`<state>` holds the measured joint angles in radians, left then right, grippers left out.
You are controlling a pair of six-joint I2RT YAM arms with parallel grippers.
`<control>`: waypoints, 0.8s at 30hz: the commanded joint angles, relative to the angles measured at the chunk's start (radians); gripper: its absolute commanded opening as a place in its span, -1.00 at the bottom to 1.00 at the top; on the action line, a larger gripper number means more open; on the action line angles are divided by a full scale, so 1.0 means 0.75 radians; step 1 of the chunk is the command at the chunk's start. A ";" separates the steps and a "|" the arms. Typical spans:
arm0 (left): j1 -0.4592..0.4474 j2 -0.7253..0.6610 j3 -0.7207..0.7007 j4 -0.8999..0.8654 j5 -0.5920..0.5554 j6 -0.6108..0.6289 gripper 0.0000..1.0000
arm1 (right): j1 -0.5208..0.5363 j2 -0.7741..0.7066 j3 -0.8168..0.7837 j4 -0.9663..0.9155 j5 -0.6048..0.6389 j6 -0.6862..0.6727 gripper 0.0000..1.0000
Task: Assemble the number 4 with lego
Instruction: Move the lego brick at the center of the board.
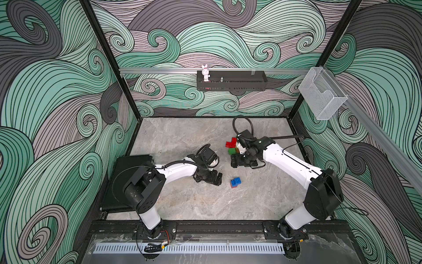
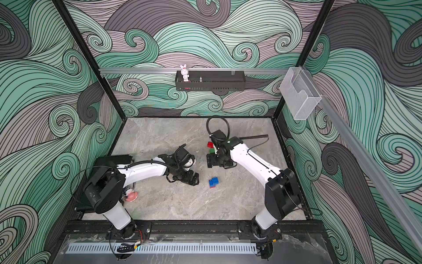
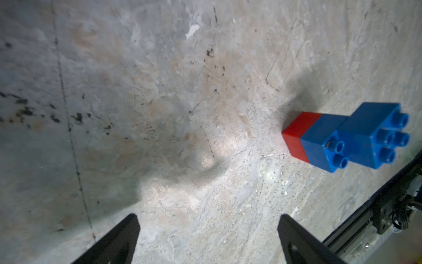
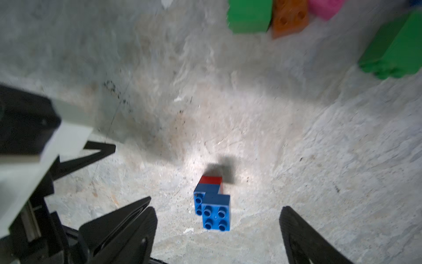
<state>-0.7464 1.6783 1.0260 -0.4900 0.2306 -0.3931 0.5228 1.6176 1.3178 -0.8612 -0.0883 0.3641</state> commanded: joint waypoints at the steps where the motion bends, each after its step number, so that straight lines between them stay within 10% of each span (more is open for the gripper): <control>1: 0.009 -0.053 0.019 0.013 -0.094 -0.021 0.97 | -0.105 0.173 0.104 0.136 -0.041 -0.160 0.74; 14: 0.032 -0.093 0.036 -0.003 -0.240 -0.062 0.97 | -0.324 0.849 0.758 -0.022 -0.043 -0.327 0.07; 24: 0.040 -0.064 0.043 -0.003 -0.217 -0.060 0.97 | -0.251 1.087 1.049 -0.166 -0.094 -0.399 0.08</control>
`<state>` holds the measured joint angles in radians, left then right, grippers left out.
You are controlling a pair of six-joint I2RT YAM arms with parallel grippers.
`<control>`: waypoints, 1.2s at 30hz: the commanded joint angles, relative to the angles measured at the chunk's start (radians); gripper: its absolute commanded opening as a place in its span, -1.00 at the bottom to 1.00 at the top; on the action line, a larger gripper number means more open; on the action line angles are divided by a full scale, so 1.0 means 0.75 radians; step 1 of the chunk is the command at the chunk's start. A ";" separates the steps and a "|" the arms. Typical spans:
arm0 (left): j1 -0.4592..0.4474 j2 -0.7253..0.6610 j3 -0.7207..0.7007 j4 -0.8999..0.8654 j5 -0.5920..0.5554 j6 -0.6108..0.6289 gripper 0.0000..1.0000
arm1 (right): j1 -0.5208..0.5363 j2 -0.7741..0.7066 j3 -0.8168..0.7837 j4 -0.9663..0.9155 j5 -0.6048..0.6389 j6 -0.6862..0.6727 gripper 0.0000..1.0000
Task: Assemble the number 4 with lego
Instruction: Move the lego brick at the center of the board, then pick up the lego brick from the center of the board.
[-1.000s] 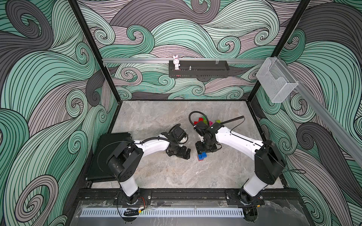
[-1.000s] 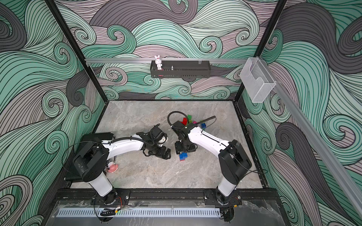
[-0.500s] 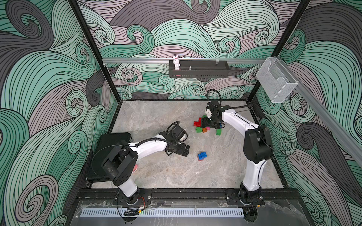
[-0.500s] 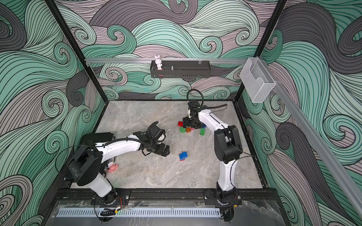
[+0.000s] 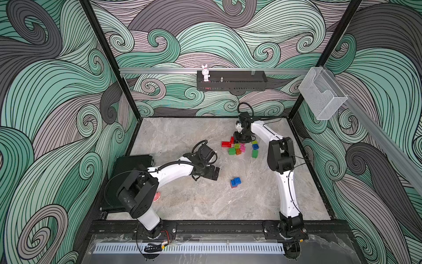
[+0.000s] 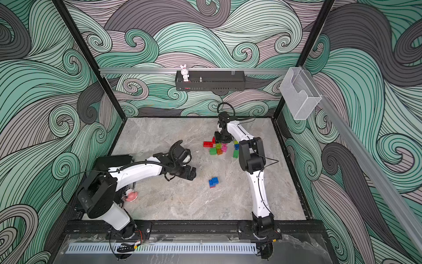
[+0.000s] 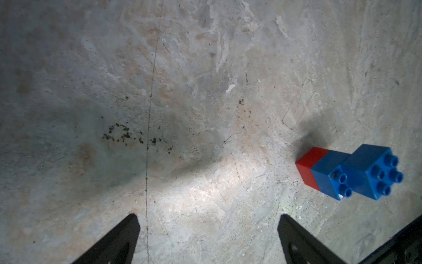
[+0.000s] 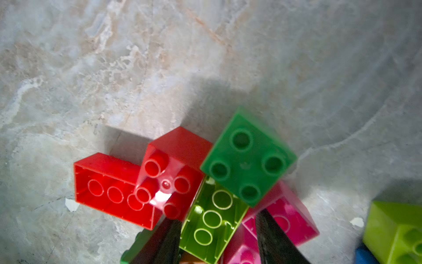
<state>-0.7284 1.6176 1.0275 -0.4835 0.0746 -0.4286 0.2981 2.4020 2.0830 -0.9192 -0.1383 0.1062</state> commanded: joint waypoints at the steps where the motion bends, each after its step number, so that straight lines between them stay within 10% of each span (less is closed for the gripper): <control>1: 0.017 0.015 0.038 -0.012 -0.008 -0.013 0.97 | 0.066 0.042 0.024 -0.091 -0.038 -0.076 0.08; 15: 0.133 -0.154 -0.108 0.045 -0.092 -0.064 0.97 | 0.278 -0.104 -0.246 -0.091 -0.165 -0.323 -0.11; 36: 0.379 -0.338 -0.252 0.075 -0.112 -0.226 0.97 | 0.367 -0.151 -0.216 0.091 0.156 -0.354 0.28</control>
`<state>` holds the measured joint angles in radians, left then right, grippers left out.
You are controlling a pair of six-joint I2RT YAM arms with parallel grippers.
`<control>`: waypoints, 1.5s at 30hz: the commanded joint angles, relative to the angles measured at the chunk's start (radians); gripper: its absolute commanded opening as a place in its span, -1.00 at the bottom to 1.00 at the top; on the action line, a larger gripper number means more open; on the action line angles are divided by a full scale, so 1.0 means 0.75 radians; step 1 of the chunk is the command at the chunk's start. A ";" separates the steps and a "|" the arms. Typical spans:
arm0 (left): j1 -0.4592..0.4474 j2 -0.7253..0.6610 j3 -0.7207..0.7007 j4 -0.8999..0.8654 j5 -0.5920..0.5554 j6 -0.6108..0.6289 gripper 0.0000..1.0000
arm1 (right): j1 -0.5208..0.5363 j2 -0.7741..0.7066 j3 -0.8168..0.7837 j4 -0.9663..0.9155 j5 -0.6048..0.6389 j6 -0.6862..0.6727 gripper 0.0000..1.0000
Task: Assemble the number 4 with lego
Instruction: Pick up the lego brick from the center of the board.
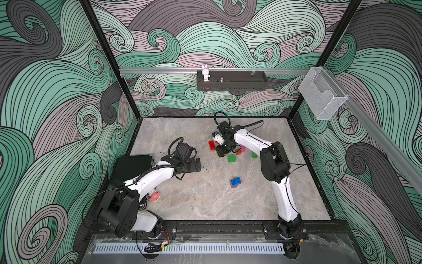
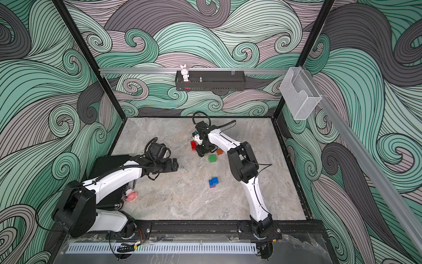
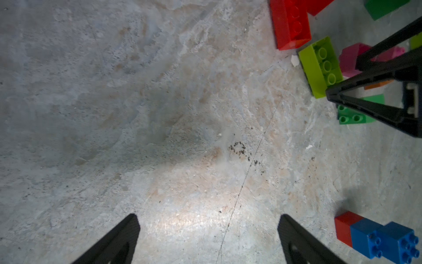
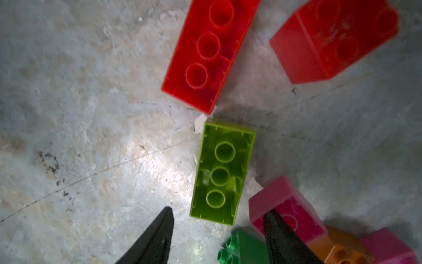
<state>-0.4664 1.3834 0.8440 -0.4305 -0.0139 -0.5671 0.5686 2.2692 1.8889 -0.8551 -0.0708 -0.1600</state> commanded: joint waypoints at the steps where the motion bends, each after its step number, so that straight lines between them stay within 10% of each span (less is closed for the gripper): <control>1: 0.038 -0.028 -0.011 0.007 0.010 -0.044 0.97 | 0.007 0.022 0.050 0.001 0.054 0.001 0.27; 14: 0.080 -0.029 -0.039 0.001 0.047 -0.046 0.97 | -0.033 -0.087 0.011 -0.016 0.080 0.152 -0.16; 19: 0.080 -0.014 -0.033 0.026 0.121 -0.030 0.97 | -0.179 -0.276 -0.209 0.202 -0.362 0.342 -0.08; 23: 0.078 0.025 -0.027 0.102 0.282 -0.015 0.97 | -0.164 -0.276 -0.221 0.088 0.053 0.275 -0.13; 26: 0.076 0.089 0.000 0.174 0.427 0.001 0.97 | -0.260 -0.317 -0.338 0.254 -0.487 0.378 -0.11; 28: 0.076 0.137 0.038 0.220 0.547 0.017 0.96 | -0.232 -0.349 -0.380 0.259 -0.286 0.357 -0.10; 31: 0.073 0.197 0.087 0.255 0.630 -0.014 0.96 | -0.253 -0.380 -0.409 0.307 -0.511 0.395 -0.01; 34: 0.072 0.233 0.117 0.258 0.646 -0.014 0.96 | -0.192 -0.415 -0.420 0.279 -0.103 0.316 0.06; 38: 0.074 0.226 0.133 0.217 0.577 -0.021 0.97 | -0.201 -0.379 -0.400 0.282 -0.495 0.250 0.21; 45: 0.080 0.172 0.109 0.149 0.410 -0.064 0.97 | -0.049 -0.148 -0.228 0.159 -0.087 0.062 0.41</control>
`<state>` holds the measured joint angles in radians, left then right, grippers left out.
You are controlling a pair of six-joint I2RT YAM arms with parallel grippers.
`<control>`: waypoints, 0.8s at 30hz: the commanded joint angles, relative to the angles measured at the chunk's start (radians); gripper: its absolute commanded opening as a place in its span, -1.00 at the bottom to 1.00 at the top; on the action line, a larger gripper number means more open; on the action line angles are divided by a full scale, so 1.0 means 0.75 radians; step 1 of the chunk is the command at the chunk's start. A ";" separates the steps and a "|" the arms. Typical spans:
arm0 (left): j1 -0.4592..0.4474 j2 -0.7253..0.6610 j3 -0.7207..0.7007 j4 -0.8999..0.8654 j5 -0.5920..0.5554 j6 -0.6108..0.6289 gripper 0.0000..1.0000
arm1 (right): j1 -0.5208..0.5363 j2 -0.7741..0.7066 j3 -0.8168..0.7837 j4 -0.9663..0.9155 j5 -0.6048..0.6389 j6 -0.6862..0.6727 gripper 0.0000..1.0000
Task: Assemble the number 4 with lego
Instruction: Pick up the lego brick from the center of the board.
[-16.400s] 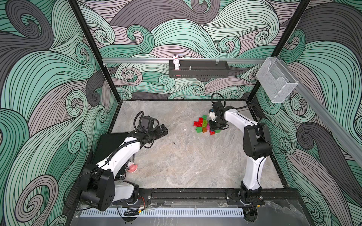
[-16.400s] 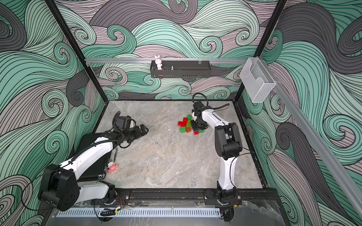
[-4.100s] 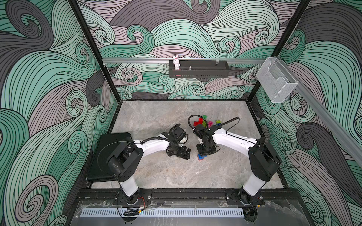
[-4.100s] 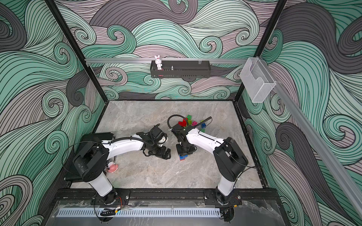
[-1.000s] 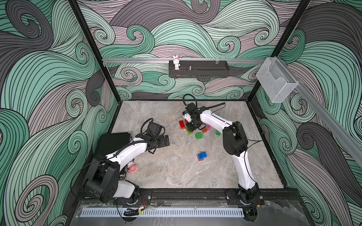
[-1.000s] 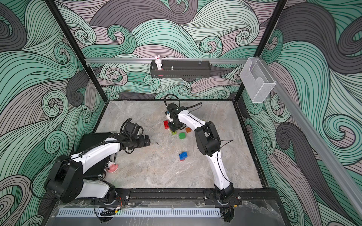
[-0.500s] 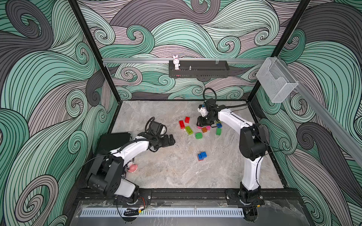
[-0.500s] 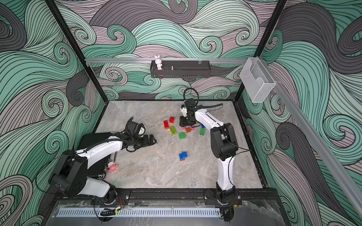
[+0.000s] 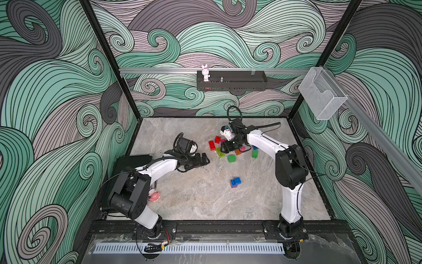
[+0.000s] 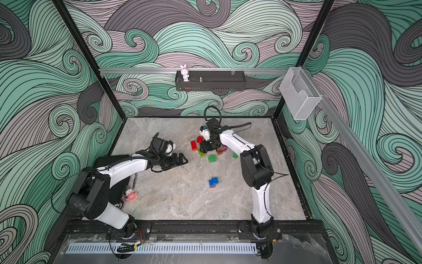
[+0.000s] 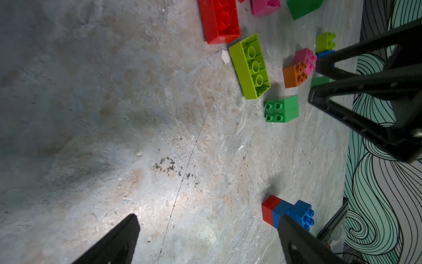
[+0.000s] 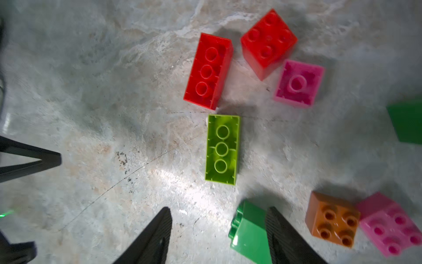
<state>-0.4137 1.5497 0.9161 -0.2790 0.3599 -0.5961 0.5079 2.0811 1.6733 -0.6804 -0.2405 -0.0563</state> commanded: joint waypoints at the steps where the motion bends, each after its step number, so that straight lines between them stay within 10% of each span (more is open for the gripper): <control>1: 0.012 -0.062 0.006 -0.064 -0.109 -0.024 0.97 | 0.041 0.130 0.083 -0.080 0.183 -0.074 0.43; 10: 0.037 -0.109 -0.030 -0.094 -0.165 -0.026 0.97 | 0.095 0.308 0.244 -0.185 0.273 -0.117 0.42; 16: 0.065 -0.096 -0.014 -0.108 -0.104 -0.030 0.97 | 0.104 0.305 0.221 -0.138 0.300 -0.107 -0.20; 24: 0.097 -0.094 0.111 -0.174 0.313 0.093 0.94 | 0.111 -0.166 -0.176 0.196 -0.007 -0.235 -0.42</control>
<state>-0.3477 1.4845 0.9318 -0.3752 0.4236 -0.5819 0.5842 2.1326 1.6234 -0.6601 -0.1085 -0.1768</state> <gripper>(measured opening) 0.972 0.341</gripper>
